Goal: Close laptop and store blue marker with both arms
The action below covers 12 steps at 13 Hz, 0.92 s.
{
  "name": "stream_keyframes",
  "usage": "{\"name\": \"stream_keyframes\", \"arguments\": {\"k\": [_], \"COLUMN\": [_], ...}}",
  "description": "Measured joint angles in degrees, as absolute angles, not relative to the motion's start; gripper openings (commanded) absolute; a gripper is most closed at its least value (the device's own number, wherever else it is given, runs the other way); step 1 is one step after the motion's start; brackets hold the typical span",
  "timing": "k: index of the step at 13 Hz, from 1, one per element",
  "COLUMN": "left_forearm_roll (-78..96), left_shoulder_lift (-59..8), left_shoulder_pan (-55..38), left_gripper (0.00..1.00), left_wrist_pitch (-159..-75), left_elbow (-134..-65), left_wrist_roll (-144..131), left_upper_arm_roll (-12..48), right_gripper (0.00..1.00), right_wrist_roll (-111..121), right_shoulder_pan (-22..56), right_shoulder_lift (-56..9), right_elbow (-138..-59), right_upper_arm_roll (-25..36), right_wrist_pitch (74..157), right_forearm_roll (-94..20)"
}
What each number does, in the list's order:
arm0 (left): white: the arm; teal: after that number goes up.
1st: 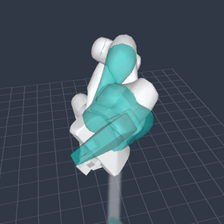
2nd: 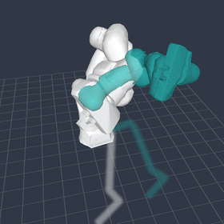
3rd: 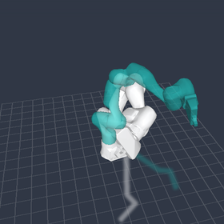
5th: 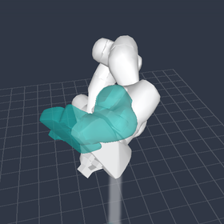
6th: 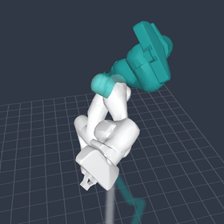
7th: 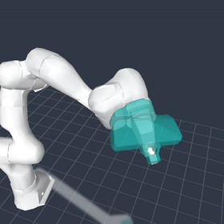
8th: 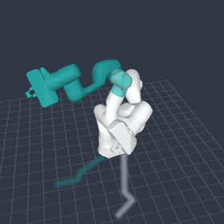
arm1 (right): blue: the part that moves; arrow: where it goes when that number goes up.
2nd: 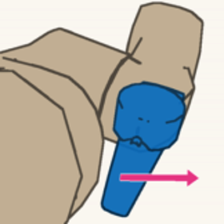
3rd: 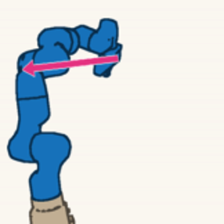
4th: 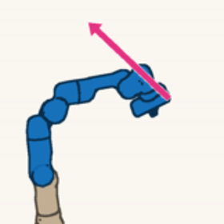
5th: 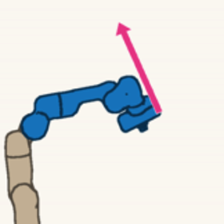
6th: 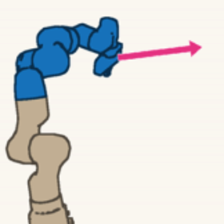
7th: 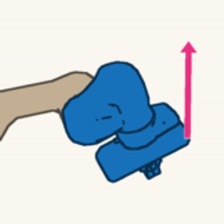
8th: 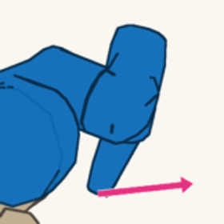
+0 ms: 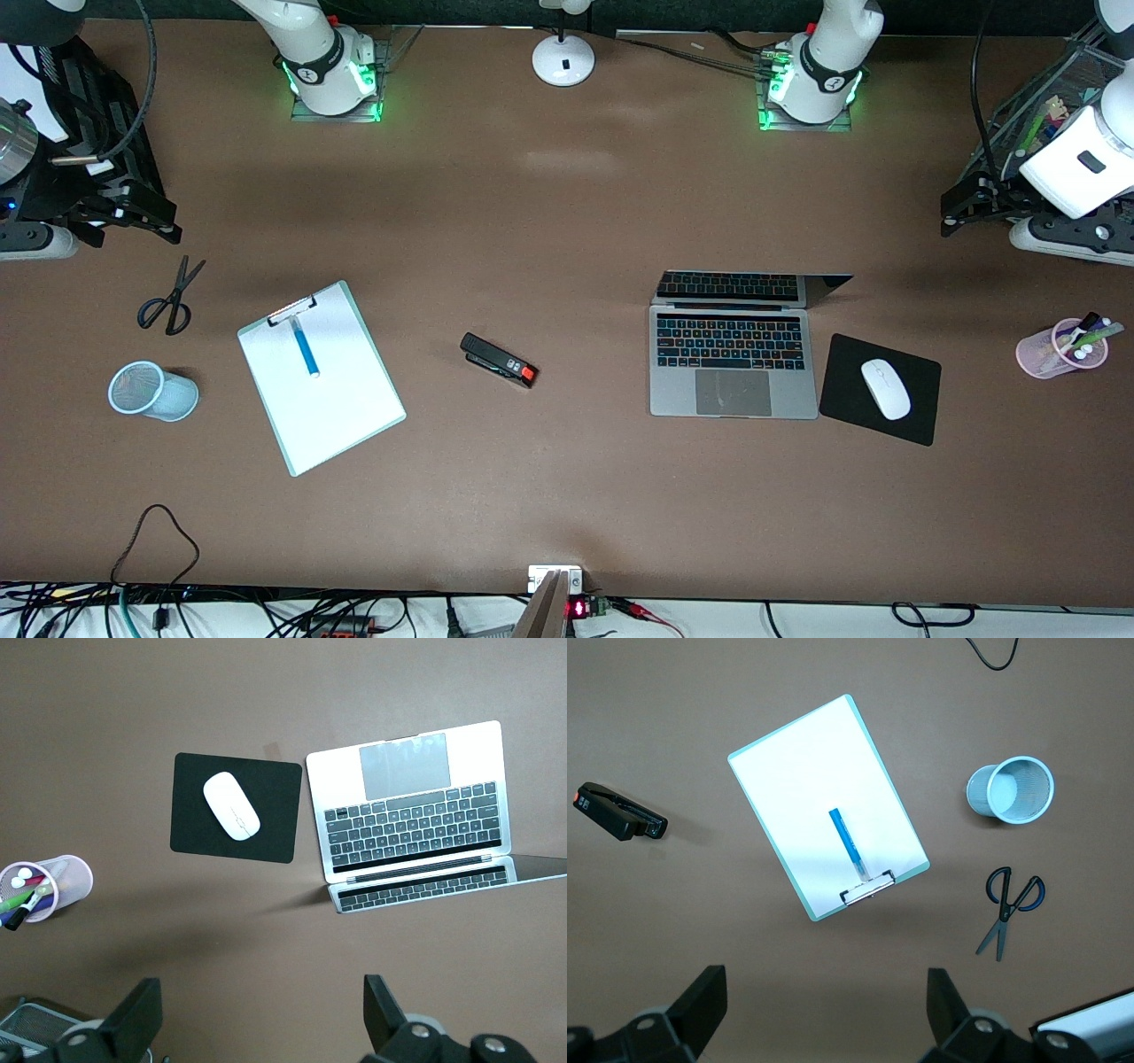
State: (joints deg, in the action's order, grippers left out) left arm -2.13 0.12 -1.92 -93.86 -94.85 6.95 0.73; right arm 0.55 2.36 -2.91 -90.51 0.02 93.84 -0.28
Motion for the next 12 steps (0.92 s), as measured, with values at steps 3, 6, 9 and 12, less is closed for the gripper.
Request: {"name": "stream_keyframes", "arguments": {"k": [3, 6, 9, 12], "left_forearm_roll": [-2.13, -2.13, -2.13, -2.13], "left_shoulder_lift": [0.12, 0.12, 0.12, 0.08], "left_shoulder_pan": [-1.92, -1.92, -1.9, -1.85], "left_gripper": [1.0, 1.0, 1.0, 1.0], "left_wrist_pitch": [-93.84, -93.84, -93.84, -93.83], "left_elbow": [-94.85, -94.85, -94.86, -94.86], "left_wrist_roll": [6.95, 6.95, 6.95, 6.95], "left_upper_arm_roll": [0.72, 0.72, 0.69, 0.65], "right_gripper": [1.0, 1.0, 1.0, 1.0], "right_wrist_roll": [0.53, 0.53, 0.53, 0.7], "right_shoulder_pan": [2.36, 2.36, 2.37, 2.42], "right_shoulder_lift": [-2.91, -2.91, -3.06, -4.72], "right_elbow": [-90.51, -90.5, -90.52, -90.68], "right_upper_arm_roll": [0.02, 0.02, 0.02, 0.0], "right_wrist_pitch": [93.84, 93.84, 93.79, 93.76], "right_forearm_roll": [-0.28, -0.28, -0.28, -0.16]}}
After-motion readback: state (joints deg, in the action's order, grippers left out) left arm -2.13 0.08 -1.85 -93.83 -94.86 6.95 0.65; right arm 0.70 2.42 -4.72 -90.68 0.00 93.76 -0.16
